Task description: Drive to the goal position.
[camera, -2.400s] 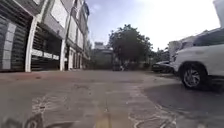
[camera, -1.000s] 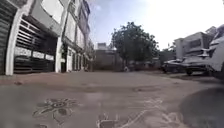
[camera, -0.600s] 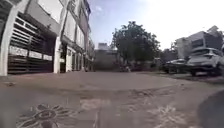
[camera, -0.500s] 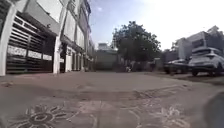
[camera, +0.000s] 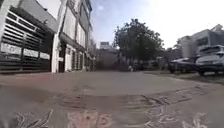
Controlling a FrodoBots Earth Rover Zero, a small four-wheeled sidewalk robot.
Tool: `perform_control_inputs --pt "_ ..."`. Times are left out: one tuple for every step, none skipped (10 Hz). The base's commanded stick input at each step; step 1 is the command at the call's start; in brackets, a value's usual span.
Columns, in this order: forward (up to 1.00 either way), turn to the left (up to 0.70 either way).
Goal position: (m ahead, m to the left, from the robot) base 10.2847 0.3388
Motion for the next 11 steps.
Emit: perform_control_inputs --pt "1.0 0.31" --pt "1.0 0.29" --pt "1.0 0.12" --pt "1.0 0.06" --pt "1.0 0.06" --pt "1.0 0.06" --pt "1.0 0.06" --pt "1.0 0.06" --pt "1.0 0.06" --pt "1.0 0.06" --pt "1.0 0.06"
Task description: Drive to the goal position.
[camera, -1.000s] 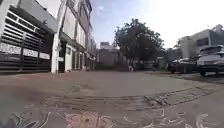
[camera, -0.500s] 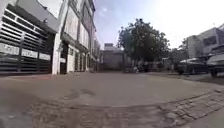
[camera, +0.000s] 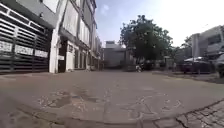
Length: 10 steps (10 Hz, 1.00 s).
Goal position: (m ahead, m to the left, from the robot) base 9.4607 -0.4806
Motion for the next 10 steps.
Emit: perform_control_inputs --pt "1.0 0.06" --pt "1.0 0.06" --pt "1.0 0.06" --pt "1.0 0.06" --pt "1.0 0.06" --pt "1.0 0.06" --pt "1.0 0.06" --pt "1.0 0.06" --pt "1.0 0.06" --pt "1.0 0.06"
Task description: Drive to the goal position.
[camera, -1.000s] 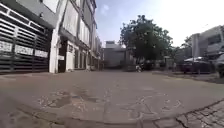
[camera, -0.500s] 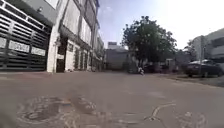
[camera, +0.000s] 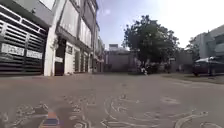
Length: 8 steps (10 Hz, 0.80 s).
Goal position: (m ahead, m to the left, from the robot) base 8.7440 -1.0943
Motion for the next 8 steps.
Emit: perform_control_inputs --pt "1.0 0.06" --pt "1.0 0.06" --pt "1.0 0.06" --pt "1.0 0.06" --pt "1.0 0.06" --pt "1.0 0.06" --pt "1.0 0.04" --pt "1.0 -0.21"
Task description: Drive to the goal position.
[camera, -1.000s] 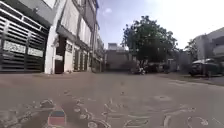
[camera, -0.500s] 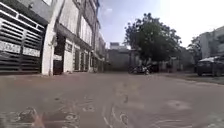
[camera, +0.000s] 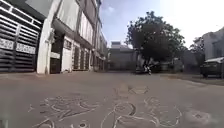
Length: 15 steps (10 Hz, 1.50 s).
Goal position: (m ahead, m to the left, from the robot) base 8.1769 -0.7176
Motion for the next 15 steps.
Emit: perform_control_inputs --pt "1.0 -0.34" --pt "1.0 -0.34" --pt "1.0 -0.34" --pt "1.0 -0.34" --pt "1.0 -0.34" --pt "1.0 -0.34" --pt "1.0 -0.04" --pt "1.0 0.06" --pt "1.0 0.06" --pt "1.0 0.06" --pt "1.0 0.06" --pt "1.0 0.06" --pt "1.0 0.06" --pt "1.0 0.06" --pt "1.0 0.06"
